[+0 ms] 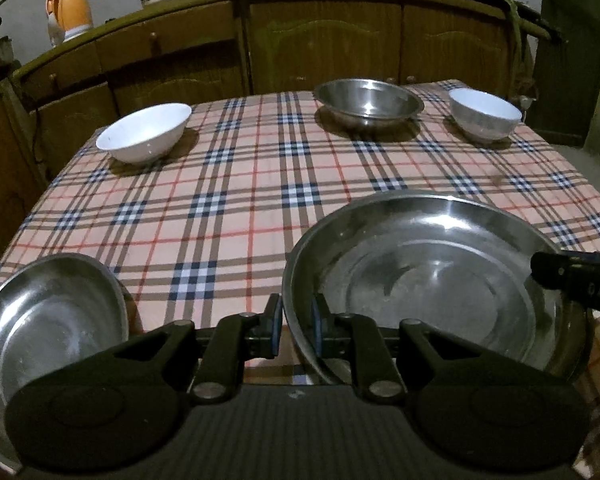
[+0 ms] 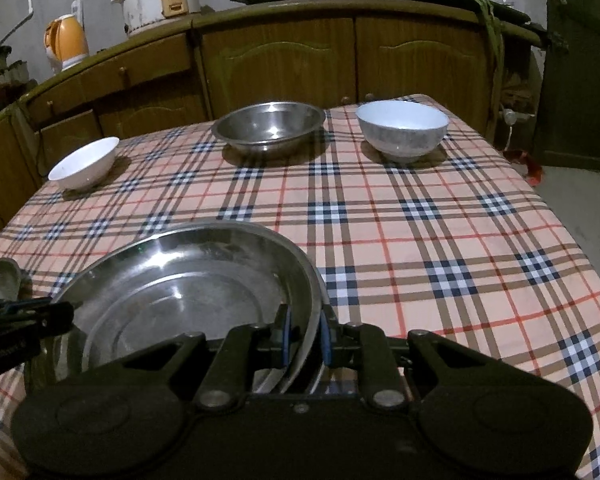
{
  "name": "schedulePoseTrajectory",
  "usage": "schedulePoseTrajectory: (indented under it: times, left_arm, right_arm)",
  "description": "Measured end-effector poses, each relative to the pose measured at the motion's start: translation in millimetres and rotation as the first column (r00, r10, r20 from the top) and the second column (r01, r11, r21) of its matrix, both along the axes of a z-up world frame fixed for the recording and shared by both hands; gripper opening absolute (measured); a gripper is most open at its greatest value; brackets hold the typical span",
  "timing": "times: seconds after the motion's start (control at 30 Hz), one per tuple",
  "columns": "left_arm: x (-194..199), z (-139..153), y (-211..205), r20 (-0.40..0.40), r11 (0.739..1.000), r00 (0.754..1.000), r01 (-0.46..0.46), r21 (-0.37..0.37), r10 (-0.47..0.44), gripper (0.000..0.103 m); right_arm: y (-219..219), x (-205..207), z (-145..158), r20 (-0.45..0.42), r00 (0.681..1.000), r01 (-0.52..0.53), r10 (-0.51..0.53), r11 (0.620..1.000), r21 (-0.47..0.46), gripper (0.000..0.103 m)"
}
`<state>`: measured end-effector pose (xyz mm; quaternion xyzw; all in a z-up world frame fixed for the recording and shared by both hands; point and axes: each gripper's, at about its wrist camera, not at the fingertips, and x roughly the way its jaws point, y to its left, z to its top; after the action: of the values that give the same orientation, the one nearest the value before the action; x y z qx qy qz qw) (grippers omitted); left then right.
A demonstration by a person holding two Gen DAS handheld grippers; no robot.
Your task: Organize plates and bowls
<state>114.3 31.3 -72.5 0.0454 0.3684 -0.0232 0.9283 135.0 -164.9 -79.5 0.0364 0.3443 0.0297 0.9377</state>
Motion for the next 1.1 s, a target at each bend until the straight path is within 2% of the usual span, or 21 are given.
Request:
schedulePoseTrajectory:
  times: [0.23, 0.37, 0.77, 0.87, 0.93, 1.0, 1.1]
  left_arm:
    - [2.8, -6.1, -1.4, -0.002, 1.0, 1.0, -0.004, -0.01, 0.004, 0.017]
    - [3.8, -9.6, -3.7, -0.012, 1.0, 1.0, -0.004, -0.02, 0.003, 0.018]
    - [1.3, -1.7, -1.2, 0.006, 0.999, 1.0, -0.013, -0.049, 0.013, 0.02]
    - [-0.5, 6.0, 1.9, 0.018, 0.998, 1.0, -0.021, -0.056, 0.022, 0.024]
    - [-1.5, 11.7, 5.0, 0.023, 0.998, 0.999, -0.029, -0.061, 0.03, 0.027]
    - [-3.3, 18.2, 9.1, 0.032, 0.997, 0.999, -0.034, -0.068, 0.036, 0.037]
    - [-6.8, 26.8, 15.6, 0.051, 0.997, 0.997, -0.048, -0.068, 0.052, 0.045]
  right_arm:
    - [2.0, 2.1, -2.3, 0.006, 1.0, -0.005, 0.005, 1.0, -0.02, 0.024]
    - [1.2, 3.7, -3.0, 0.008, 1.0, -0.011, 0.011, 1.0, -0.015, 0.034]
    - [-10.0, 1.5, 8.4, 0.03, 0.999, 0.03, -0.03, 1.0, 0.001, 0.041]
    - [-4.8, -0.9, 17.8, 0.054, 0.999, 0.009, -0.009, 1.0, 0.004, 0.05]
    - [-0.1, -2.2, 24.1, 0.067, 0.998, -0.006, 0.006, 1.0, 0.006, 0.051]
    - [5.3, -2.5, 28.9, 0.073, 0.997, -0.02, 0.019, 1.0, 0.013, 0.053]
    - [14.2, -2.4, 35.3, 0.08, 0.996, -0.048, 0.045, 0.998, 0.033, 0.058]
